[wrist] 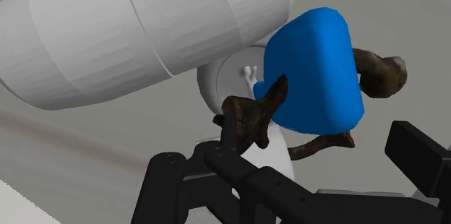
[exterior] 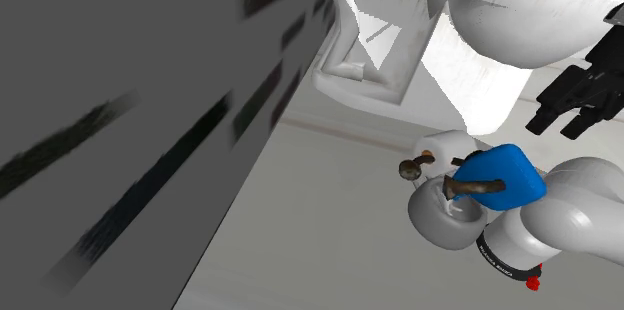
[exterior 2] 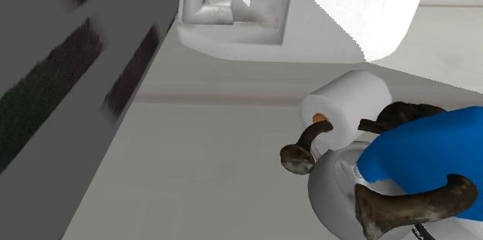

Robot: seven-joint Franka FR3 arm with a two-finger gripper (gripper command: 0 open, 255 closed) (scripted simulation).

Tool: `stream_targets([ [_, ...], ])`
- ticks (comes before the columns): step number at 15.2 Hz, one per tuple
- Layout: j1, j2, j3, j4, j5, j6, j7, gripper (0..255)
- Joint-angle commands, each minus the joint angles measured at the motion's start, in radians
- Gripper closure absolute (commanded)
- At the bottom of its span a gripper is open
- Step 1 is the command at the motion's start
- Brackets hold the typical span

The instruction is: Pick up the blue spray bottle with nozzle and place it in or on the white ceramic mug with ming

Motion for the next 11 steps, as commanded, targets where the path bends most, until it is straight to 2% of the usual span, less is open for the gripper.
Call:
stream_targets([
  [1,0.000,0.000,0.000,0.000,0.000,0.000,0.000,255],
  [10,0.000,0.000,0.000,0.000,0.000,0.000,0.000,255],
  [11,0.000,0.000,0.000,0.000,0.000,0.000,0.000,0],
])
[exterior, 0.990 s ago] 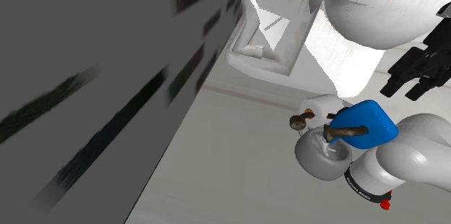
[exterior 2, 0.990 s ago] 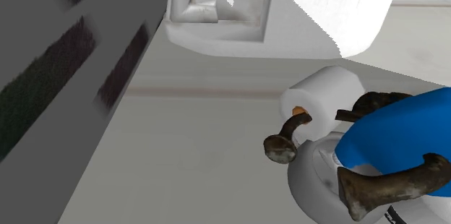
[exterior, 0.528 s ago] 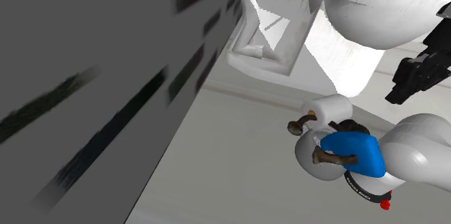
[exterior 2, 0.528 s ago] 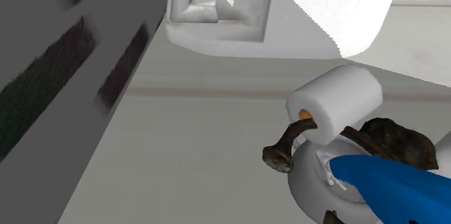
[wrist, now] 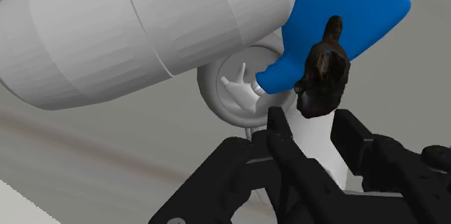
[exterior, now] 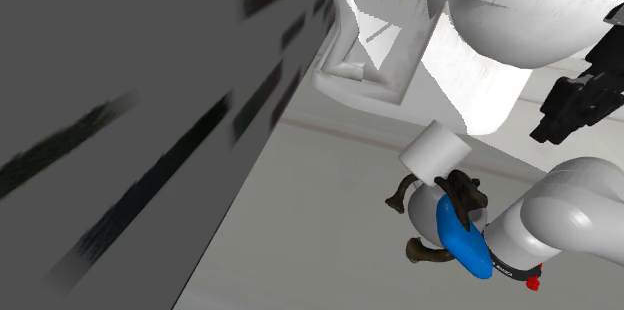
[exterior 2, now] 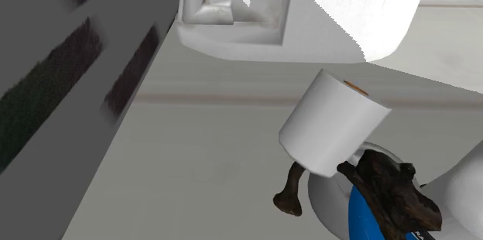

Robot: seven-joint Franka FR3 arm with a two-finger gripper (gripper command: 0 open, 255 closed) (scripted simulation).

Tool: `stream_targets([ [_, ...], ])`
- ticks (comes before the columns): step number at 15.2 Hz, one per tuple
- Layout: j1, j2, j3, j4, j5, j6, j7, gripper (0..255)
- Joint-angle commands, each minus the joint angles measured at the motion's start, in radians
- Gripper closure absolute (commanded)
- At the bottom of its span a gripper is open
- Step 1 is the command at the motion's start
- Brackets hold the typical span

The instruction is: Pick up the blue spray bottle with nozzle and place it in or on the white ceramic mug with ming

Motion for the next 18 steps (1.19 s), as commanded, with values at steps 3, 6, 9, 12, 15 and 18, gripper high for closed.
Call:
stream_targets([
  [3,-0.027,0.126,0.182,0.051,0.055,-0.020,0.095,0],
  [6,-0.071,0.263,0.359,0.111,0.100,-0.039,0.196,0],
  [9,-0.135,0.407,0.537,0.178,0.136,-0.058,0.305,0],
  [12,-0.225,0.559,0.725,0.247,0.163,-0.073,0.426,0],
  [15,-0.351,0.722,0.939,0.316,0.178,-0.080,0.566,0],
  [18,-0.549,0.893,1.214,0.379,0.181,-0.075,0.726,0],
])
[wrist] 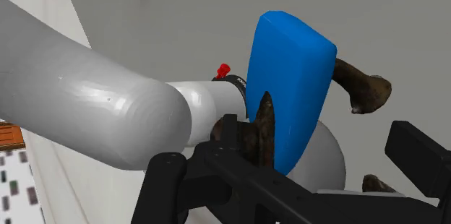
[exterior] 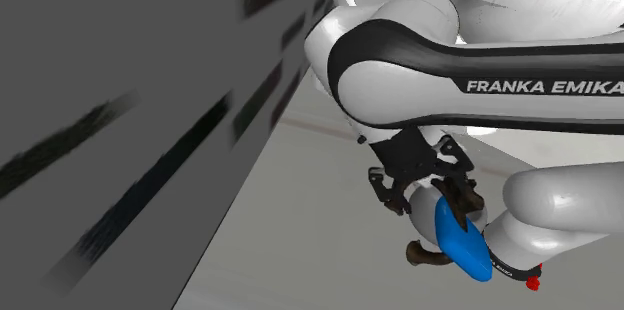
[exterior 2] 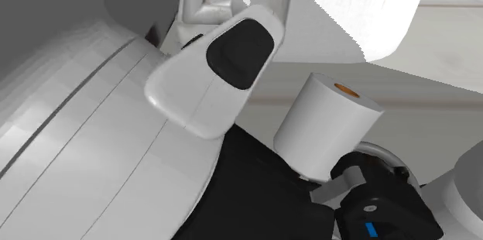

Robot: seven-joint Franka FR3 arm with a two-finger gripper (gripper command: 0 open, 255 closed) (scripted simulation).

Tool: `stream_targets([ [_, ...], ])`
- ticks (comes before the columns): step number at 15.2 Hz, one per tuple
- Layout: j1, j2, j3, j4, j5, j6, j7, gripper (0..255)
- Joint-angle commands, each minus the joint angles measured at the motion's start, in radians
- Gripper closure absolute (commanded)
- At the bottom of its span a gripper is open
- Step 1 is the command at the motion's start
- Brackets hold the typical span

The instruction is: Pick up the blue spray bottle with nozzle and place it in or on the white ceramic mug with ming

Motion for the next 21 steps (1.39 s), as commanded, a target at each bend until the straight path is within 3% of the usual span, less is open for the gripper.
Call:
stream_targets([
  [1,-0.058,0.041,0.084,-0.002,0.003,0.006,0.043,0],
  [8,0.029,-0.027,0.032,-0.115,0.036,0.041,0.007,0],
  [16,0.029,-0.027,0.032,-0.115,0.036,0.041,0.007,0],
  [17,0.029,-0.027,0.032,-0.115,0.036,0.041,0.007,255],
  [21,0.029,-0.027,0.032,-0.115,0.036,0.041,0.007,255],
])
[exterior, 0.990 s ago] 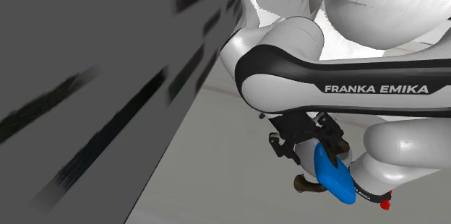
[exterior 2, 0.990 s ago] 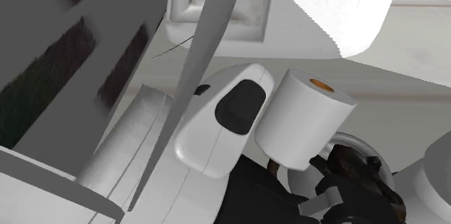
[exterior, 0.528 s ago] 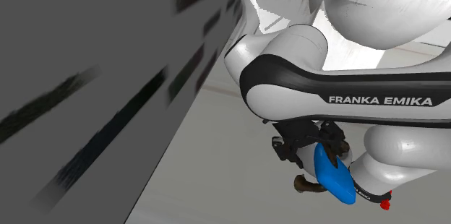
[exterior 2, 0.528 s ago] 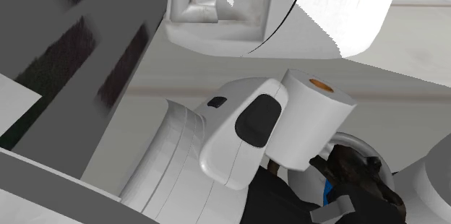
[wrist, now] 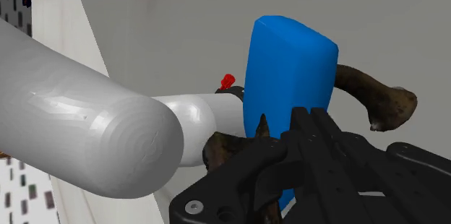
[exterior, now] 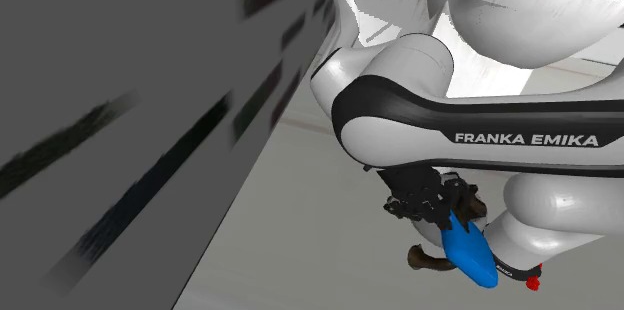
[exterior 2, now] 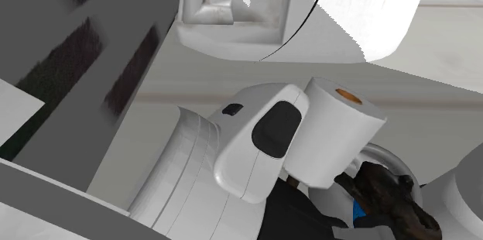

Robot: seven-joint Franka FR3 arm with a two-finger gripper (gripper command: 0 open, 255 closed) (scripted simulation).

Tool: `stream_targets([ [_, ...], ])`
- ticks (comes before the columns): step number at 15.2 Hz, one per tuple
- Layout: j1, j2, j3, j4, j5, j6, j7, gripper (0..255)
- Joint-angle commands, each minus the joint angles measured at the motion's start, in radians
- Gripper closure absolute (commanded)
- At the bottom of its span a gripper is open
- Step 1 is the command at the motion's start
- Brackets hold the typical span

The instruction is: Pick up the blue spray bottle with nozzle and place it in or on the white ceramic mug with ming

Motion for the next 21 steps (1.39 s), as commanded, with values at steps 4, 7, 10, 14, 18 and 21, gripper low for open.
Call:
stream_targets([
  [4,0.000,0.000,0.000,0.000,0.000,0.000,0.000,255],
  [7,-0.078,0.048,0.131,0.072,-0.035,-0.011,0.069,0],
  [10,-0.329,0.051,0.468,0.240,-0.094,-0.077,0.162,0],
  [14,-0.247,0.040,0.410,0.163,-0.083,-0.046,0.149,0],
  [18,-0.177,0.040,0.365,0.096,-0.075,-0.015,0.149,0],
  [21,-0.178,0.040,0.366,0.096,-0.075,-0.015,0.149,0],
])
